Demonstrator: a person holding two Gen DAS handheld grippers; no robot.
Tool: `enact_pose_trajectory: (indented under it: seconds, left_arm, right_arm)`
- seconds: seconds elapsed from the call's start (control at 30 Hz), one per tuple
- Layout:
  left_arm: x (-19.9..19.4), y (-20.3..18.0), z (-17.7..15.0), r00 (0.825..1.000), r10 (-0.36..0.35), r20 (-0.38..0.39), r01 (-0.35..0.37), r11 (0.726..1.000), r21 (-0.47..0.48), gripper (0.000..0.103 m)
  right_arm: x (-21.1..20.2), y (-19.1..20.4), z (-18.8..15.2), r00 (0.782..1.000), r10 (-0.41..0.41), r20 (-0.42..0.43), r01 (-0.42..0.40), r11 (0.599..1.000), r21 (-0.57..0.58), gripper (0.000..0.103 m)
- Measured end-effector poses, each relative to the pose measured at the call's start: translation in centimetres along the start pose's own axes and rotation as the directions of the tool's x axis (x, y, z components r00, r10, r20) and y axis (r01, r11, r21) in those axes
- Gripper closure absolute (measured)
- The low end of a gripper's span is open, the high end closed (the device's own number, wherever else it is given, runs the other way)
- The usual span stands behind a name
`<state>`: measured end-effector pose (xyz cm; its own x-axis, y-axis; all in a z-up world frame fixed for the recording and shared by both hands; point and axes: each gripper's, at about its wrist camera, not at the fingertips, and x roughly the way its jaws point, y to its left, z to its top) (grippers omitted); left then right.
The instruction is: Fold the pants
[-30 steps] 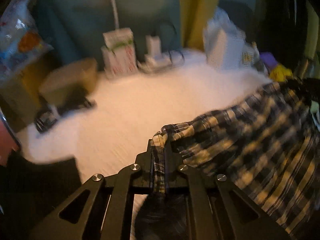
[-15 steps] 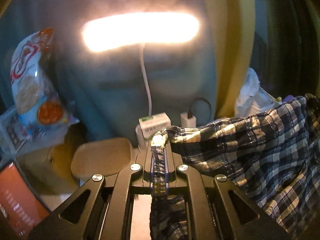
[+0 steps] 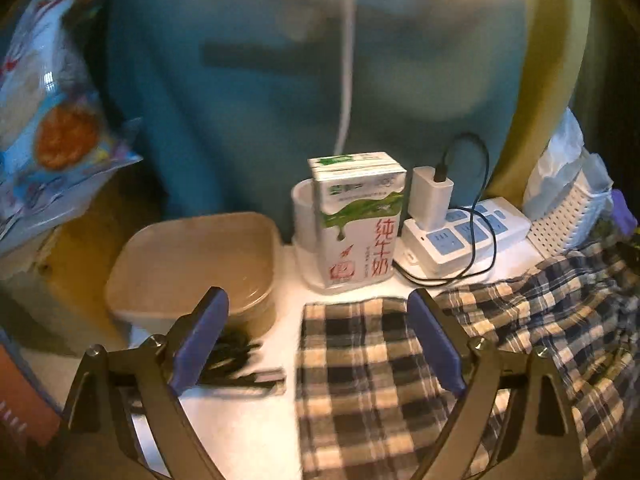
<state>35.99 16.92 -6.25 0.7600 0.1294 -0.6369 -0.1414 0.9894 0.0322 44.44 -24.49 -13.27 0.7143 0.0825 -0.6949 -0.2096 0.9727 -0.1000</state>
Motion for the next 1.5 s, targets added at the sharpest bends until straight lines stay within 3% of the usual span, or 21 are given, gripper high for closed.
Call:
enact_pose_trajectory:
  seconds: [0.03,0.27,0.3,0.5,0.6,0.73,0.83,0.87,0.9,1.0,1.17,1.33,1.5]
  left_arm:
    - [-1.1,0.2,-0.5,1.0,-0.008,-0.008,0.008,1.0,-0.01,0.013]
    - [-7.6,0.3,-7.4,0.99,-0.12,-0.073,0.115,0.991,-0.066,0.013]
    - [-8.3,0.1,-8.6,0.987,-0.133,-0.085,0.126,0.989,-0.078,0.013]
    - [-11.6,-1.3,-15.0,0.974,-0.181,-0.134,0.164,0.977,-0.135,0.013]
    - [-11.7,-2.0,-16.6,0.962,-0.209,-0.178,0.182,0.971,-0.154,0.013]
    - [-11.5,-2.2,-18.2,0.957,-0.172,-0.232,0.141,0.979,-0.146,0.013]
    - [-11.6,-3.0,-18.6,0.965,-0.158,-0.21,0.141,0.986,-0.094,0.013]
    - [-11.6,-3.2,-18.6,0.968,-0.144,-0.205,0.13,0.988,-0.082,0.024]
    - [-11.8,-3.3,-18.6,0.971,-0.133,-0.199,0.121,0.99,-0.071,0.049]
    - [-12.3,-3.6,-18.6,0.971,-0.131,-0.2,0.123,0.991,-0.049,0.093]
    - [-15.2,-3.5,-18.9,0.973,-0.165,-0.161,0.156,0.985,-0.067,0.099]
    - [-18.7,-3.3,-19.4,0.964,-0.218,-0.153,0.204,0.974,-0.102,0.099]
    - [-21.4,-3.2,-20.5,0.958,-0.242,-0.155,0.227,0.968,-0.107,0.099]
  right_arm:
    - [-0.9,-0.2,-0.1,1.0,0.009,0.023,-0.009,1.0,0.001,0.017]
    - [-7.3,-2.0,-2.9,0.997,0.03,0.073,-0.028,0.999,-0.031,0.017]
    - [-8.0,-2.3,-3.7,0.992,0.044,0.122,-0.041,0.999,-0.028,0.017]
    - [-10.6,-2.9,-9.8,0.997,0.072,0.033,-0.071,0.997,-0.033,0.017]
    - [-11.3,-2.7,-12.9,0.995,0.095,-0.008,-0.095,0.995,-0.022,0.028]
    - [-10.7,-1.7,-15.8,0.986,0.158,-0.053,-0.157,0.987,0.015,0.037]
    - [-9.7,-0.9,-17.6,0.989,0.143,-0.04,-0.143,0.99,0.012,0.053]
    - [-9.8,-0.8,-17.7,0.991,0.128,-0.031,-0.127,0.992,0.01,0.059]
    - [-10.0,-0.8,-17.7,0.992,0.121,-0.027,-0.12,0.993,0.012,0.075]
    - [-11.1,-0.6,-17.4,0.994,0.107,-0.003,-0.107,0.994,0.005,0.077]
    - [-14.9,-0.3,-16.7,0.995,0.069,0.07,-0.066,0.997,-0.046,0.078]
    - [-18.4,-0.5,-16.3,0.991,0.051,0.125,-0.042,0.997,-0.071,0.078]
    - [-20.4,-1.0,-16.9,0.989,0.052,0.141,-0.043,0.997,-0.062,0.078]
